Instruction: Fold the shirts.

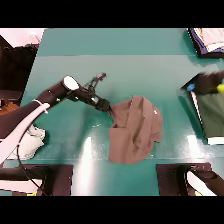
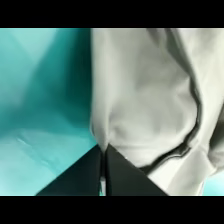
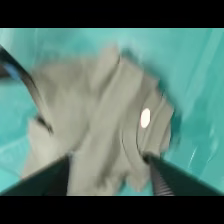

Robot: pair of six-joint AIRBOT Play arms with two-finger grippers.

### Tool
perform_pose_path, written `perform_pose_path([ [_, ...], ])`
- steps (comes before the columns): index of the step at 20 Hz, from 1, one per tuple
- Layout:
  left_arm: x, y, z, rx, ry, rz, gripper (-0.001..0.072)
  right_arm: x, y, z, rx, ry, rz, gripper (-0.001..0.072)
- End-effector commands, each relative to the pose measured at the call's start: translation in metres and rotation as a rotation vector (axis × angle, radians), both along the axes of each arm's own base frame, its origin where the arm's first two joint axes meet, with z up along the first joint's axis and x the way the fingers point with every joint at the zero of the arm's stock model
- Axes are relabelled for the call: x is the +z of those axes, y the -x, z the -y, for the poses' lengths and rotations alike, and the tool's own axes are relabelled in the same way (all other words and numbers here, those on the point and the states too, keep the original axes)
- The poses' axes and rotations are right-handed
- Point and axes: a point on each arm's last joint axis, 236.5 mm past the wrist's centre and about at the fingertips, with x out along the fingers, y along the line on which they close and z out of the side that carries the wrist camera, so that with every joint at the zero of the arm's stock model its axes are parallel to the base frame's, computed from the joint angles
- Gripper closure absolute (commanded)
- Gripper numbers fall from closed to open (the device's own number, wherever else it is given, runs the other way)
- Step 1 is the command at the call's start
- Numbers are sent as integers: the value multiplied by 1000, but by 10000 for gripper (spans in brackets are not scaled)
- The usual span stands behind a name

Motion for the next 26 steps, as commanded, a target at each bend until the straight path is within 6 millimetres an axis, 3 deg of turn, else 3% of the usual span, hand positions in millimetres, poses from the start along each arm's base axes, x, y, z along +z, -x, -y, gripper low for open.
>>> perform_pose_path([
  [1,47,-30,-41,59,-53,146,685,-89,37,-9,-59,-62,-173,158],
  [4,73,-38,-60,105,-40,197,685,-158,86,-55,-91,-302,-404,171],
  [5,76,-39,-65,112,-40,200,685,-174,97,-67,-128,-383,-456,265],
  [6,76,-38,-67,111,-46,199,685,-185,104,-76,-161,-443,-477,298],
  [9,74,-36,-68,105,-50,188,685,-210,112,-91,-236,-503,-445,300],
  [16,74,-36,-69,117,-48,175,684,-235,126,-149,-205,-426,-413,300],
  [20,72,-35,-71,116,-63,173,685,-241,107,-188,-156,-381,-330,300],
  [26,67,-30,-75,96,-90,162,684,-260,98,-208,-131,-314,-383,305],
])
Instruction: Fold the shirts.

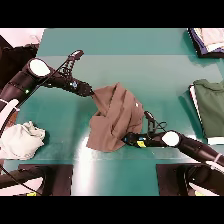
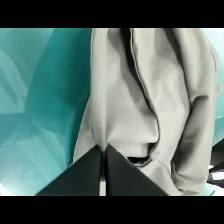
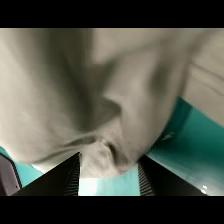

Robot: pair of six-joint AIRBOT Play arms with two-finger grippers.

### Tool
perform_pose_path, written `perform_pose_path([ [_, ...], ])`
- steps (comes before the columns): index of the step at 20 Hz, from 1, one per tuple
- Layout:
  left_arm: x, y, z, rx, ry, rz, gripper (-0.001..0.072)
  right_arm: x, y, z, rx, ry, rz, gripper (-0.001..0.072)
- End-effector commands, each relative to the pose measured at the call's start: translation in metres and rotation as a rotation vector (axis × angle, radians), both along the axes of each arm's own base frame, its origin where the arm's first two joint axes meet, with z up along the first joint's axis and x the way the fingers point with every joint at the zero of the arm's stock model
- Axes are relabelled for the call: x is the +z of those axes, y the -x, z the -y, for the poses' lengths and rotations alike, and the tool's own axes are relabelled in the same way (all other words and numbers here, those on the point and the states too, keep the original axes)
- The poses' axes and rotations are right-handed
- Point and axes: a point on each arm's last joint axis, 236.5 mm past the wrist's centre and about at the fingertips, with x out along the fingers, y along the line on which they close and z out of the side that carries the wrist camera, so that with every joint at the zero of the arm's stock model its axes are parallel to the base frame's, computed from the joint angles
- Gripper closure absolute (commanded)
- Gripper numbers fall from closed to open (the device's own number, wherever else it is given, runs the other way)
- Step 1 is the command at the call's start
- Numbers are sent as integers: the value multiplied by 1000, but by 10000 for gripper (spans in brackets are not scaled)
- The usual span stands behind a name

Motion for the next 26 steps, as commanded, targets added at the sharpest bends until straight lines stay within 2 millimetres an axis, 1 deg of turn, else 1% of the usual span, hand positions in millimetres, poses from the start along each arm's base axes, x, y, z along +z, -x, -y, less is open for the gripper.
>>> perform_pose_path([
  [1,-2,3,-2,-8,-13,-7,684,-8,-5,-11,45,30,16,430],
  [2,-2,3,-2,-8,-13,-7,685,-3,-6,-13,68,25,38,593],
  [3,-2,2,-3,-8,-16,-5,685,4,-7,-15,90,15,69,675],
  [4,0,0,-6,-4,-33,9,685,15,-11,-16,96,-2,103,693],
  [5,3,-5,-15,17,-71,28,684,30,-17,-12,89,-22,138,694],
  [6,10,-14,-29,52,-119,58,685,45,-25,-4,83,-31,179,695],
  [7,26,-24,-45,92,-156,104,685,62,-33,12,62,-40,211,696],
  [8,46,-33,-61,128,-180,153,685,77,-41,31,31,-40,237,696],
  [9,72,-41,-78,166,-191,216,685,95,-51,57,-5,-20,269,696],
  [11,127,-48,-104,230,-193,340,685,135,-72,116,-92,66,362,696],
  [13,176,-47,-122,275,-196,454,684,181,-92,182,-228,182,466,697],
  [14,194,-45,-129,289,-217,505,685,207,-98,211,-284,236,528,697],
  [15,209,-42,-131,296,-215,541,684,229,-103,234,-334,274,576,697],
  [16,223,-38,-131,301,-208,570,685,249,-105,255,-371,313,610,697],
  [17,233,-35,-132,304,-202,591,684,263,-106,271,-392,349,625,697],
  [18,240,-31,-132,304,-200,603,685,275,-108,282,-398,372,631,697],
  [19,245,-29,-132,305,-197,614,684,286,-111,288,-392,380,649,696],
  [21,254,-23,-133,305,-194,630,684,311,-123,294,-391,380,697,696],
  [23,262,-17,-135,308,-198,647,685,336,-132,295,-381,392,744,697],
  [25,280,-10,-143,327,-215,698,685,366,-139,289,-348,405,814,697],
  [26,294,-5,-146,338,-217,733,685,381,-141,286,-336,406,848,697],
])
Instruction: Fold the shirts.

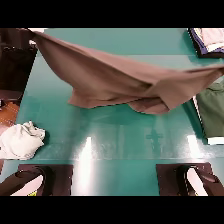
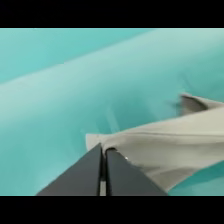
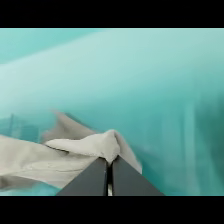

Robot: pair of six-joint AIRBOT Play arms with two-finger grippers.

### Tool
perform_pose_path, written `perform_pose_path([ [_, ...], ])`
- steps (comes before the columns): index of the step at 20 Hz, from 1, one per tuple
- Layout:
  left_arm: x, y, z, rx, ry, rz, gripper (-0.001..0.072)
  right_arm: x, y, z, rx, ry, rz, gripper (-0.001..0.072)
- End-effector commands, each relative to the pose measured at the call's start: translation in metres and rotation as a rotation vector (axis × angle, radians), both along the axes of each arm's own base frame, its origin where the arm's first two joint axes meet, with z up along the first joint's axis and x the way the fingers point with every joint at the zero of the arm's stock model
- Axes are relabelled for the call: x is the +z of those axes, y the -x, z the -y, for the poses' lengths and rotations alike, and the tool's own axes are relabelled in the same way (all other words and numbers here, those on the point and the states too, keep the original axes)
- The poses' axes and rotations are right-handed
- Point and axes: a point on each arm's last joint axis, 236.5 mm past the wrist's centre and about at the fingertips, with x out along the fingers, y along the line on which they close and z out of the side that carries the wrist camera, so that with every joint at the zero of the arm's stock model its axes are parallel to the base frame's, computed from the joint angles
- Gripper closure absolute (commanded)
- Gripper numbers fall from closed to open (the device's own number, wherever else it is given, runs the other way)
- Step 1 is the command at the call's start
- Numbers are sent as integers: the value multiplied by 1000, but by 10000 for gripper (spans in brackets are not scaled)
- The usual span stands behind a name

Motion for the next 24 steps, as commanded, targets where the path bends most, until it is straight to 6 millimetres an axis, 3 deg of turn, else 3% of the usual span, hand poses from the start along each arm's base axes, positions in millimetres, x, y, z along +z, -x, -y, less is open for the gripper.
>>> perform_pose_path([
  [1,41,18,-11,24,-15,103,685,52,-6,-7,48,63,97,696],
  [5,136,70,-17,27,19,338,685,137,9,-35,118,141,295,697],
  [9,219,142,-27,36,71,587,685,233,44,-47,117,233,537,697],
  [12,258,186,-34,51,166,728,685,278,69,-42,66,310,645,697],
  [14,268,205,-35,44,193,763,686,292,79,-32,5,347,677,697],
  [15,265,205,-35,44,190,753,686,291,80,-25,-27,355,667,697],
  [17,240,181,-39,76,165,660,686,269,73,-6,-94,315,581,698],
  [19,184,128,-41,123,126,470,686,214,47,14,-101,240,397,698],
  [21,97,62,-40,153,39,201,686,148,17,24,-44,156,165,699],
  [24,-33,-12,-27,138,-30,-164,686,42,-28,21,64,47,-211,699],
])
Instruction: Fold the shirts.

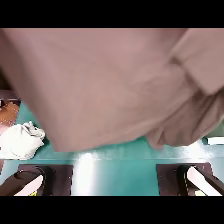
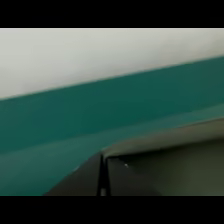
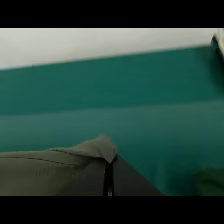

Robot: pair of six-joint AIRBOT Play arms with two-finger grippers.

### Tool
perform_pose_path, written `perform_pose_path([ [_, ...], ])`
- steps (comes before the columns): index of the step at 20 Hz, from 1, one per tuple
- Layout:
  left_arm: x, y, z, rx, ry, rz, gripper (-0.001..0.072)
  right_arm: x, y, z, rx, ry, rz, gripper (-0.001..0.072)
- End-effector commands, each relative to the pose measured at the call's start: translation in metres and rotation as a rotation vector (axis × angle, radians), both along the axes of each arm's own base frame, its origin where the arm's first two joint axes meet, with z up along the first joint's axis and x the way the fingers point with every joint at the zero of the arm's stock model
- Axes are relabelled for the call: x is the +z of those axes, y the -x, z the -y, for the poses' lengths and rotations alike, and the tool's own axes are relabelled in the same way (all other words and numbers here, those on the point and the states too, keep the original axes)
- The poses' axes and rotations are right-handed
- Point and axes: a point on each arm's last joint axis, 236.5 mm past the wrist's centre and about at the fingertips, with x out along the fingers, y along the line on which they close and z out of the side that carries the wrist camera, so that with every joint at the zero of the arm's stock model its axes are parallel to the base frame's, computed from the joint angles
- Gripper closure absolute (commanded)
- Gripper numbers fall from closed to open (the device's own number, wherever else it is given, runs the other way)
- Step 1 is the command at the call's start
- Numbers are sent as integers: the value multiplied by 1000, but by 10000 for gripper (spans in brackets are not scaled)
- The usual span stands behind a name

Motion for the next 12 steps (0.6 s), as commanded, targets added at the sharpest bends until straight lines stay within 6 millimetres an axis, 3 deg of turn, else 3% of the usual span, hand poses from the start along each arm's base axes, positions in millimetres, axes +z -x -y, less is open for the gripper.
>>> perform_pose_path([
  [1,-150,-70,8,7,-49,-416,685,-128,-34,1,50,-64,-464,699],
  [4,-239,-118,14,18,-60,-593,685,-220,-76,-4,71,11,-722,699],
  [6,-279,-147,16,29,-66,-619,685,-258,-120,-19,103,21,-727,698],
  [9,-305,-188,18,43,-57,-553,685,-280,-196,-25,74,66,-567,698],
  [12,-302,-222,6,80,-107,-422,685,-283,-246,-24,34,107,-418,699],
])
